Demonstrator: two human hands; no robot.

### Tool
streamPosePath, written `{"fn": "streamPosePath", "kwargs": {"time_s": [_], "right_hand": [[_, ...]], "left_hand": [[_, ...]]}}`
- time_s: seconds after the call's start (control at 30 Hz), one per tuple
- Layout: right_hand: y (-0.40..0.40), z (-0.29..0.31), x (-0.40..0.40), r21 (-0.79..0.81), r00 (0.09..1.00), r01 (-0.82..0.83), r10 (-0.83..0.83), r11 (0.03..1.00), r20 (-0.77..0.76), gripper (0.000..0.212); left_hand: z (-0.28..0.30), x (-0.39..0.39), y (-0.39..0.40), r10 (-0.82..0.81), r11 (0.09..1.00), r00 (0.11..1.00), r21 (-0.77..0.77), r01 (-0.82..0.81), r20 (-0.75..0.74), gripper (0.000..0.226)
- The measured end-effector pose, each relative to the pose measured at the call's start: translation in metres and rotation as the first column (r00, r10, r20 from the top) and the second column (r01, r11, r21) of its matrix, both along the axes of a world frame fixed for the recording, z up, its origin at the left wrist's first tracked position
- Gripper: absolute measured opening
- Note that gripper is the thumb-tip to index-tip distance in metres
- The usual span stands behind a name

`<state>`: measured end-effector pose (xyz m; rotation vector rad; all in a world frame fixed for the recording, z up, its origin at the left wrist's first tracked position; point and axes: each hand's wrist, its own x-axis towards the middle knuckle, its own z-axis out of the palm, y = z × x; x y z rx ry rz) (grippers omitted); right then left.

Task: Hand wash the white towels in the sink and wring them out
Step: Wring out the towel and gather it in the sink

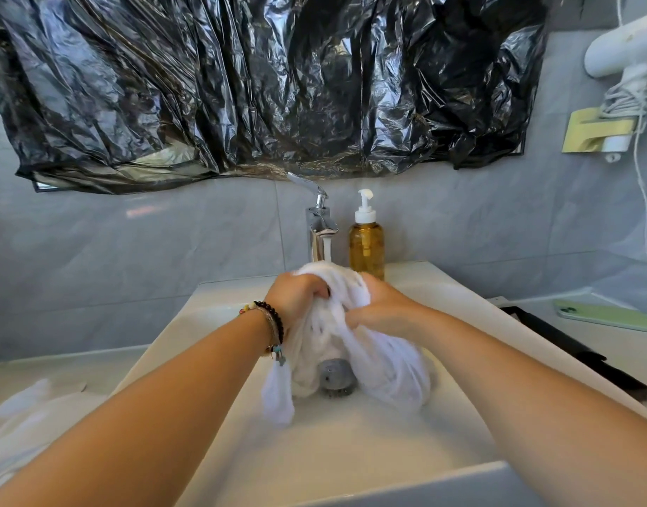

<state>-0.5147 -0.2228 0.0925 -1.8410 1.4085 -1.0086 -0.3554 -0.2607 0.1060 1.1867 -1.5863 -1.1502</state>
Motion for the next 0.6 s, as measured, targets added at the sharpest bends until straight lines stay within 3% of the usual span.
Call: {"fn": "streamPosePath", "kwargs": {"time_s": [0.07,0.13,0.23,0.33,0.4,0.47,0.53,0.6], "right_hand": [[0.003,-0.001,0.009,0.047,0.988,-0.136,0.132,0.99,0.083,0.072],[0.008,0.001,0.012,0.087,0.956,-0.222,0.2,0.971,0.212,0.069],[0.017,0.005,0.014,0.19,0.864,-0.386,0.282,0.903,0.417,0.065],[0.011,0.001,0.02,0.142,0.977,-0.109,0.08,0.984,0.199,0.061],[0.007,-0.001,0.021,0.117,0.98,0.073,-0.092,0.991,0.175,0.044],[0.006,0.0,0.02,0.12,0.941,0.163,-0.191,0.979,0.279,0.033],[0.006,0.002,0.02,0.139,0.862,0.233,-0.27,0.963,0.429,0.027],[0.01,0.004,0.026,0.199,0.777,0.211,-0.288,0.957,0.56,0.02]], "left_hand": [[0.0,-0.003,0.003,0.018,1.0,0.999,0.002,-0.018,-0.043,0.021],[0.002,-0.007,0.007,0.059,0.998,0.994,0.003,-0.059,-0.093,0.008],[0.005,-0.011,0.011,0.056,0.997,0.98,0.064,-0.045,-0.192,0.036],[0.008,-0.01,0.016,-0.14,0.978,0.953,0.11,0.175,-0.267,0.037],[0.005,-0.001,0.018,-0.318,0.922,0.891,0.115,0.371,-0.324,0.028],[-0.01,0.009,0.01,-0.428,0.871,0.843,0.1,0.481,-0.324,0.039],[-0.025,0.012,0.005,-0.473,0.858,0.846,0.089,0.506,-0.248,0.075],[-0.032,0.006,0.012,-0.511,0.845,0.839,0.069,0.53,-0.185,0.074]]}}
